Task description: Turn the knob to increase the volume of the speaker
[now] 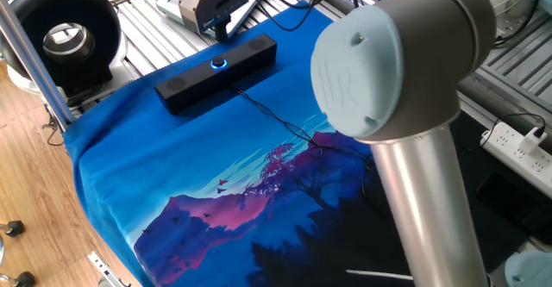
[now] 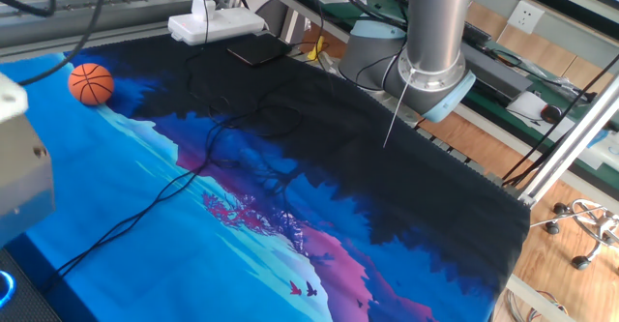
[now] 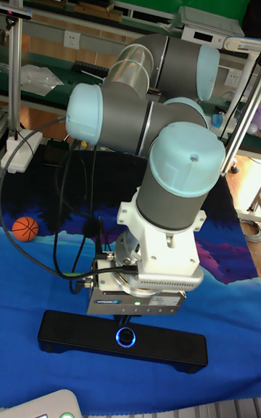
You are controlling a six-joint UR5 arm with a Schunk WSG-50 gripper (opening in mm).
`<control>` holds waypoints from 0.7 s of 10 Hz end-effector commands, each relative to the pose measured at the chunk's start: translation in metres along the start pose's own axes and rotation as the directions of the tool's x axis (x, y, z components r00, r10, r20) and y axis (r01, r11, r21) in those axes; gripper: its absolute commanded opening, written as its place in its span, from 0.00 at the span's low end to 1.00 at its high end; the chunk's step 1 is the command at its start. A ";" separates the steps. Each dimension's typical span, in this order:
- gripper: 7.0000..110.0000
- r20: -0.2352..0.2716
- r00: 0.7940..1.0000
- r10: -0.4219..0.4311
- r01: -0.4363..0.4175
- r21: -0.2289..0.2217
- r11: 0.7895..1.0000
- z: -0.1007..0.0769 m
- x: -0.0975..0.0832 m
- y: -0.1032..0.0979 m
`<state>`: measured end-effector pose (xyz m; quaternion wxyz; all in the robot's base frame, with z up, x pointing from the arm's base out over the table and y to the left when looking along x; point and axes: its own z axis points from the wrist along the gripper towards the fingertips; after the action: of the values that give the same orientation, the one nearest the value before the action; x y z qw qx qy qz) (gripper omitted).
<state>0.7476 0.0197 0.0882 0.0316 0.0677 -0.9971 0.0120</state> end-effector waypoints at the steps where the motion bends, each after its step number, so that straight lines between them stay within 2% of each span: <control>1: 0.00 -0.008 1.000 -0.014 0.013 -0.040 0.999 0.012 -0.008 0.011; 3: 0.00 -0.039 0.998 -0.044 0.043 -0.034 0.999 0.004 -0.020 0.013; 4: 0.00 -0.035 0.997 -0.074 0.072 -0.054 0.996 0.001 -0.023 0.017; 5: 0.15 -0.031 0.995 -0.099 0.097 -0.067 0.993 0.005 -0.023 0.021; 6: 0.15 -0.032 0.991 -0.131 0.127 -0.089 0.988 0.013 -0.018 0.025; 7: 0.15 -0.055 0.988 -0.142 0.136 -0.101 0.986 0.020 -0.007 0.026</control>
<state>0.7589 0.0384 0.0763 0.0550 0.1131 -0.9919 -0.0149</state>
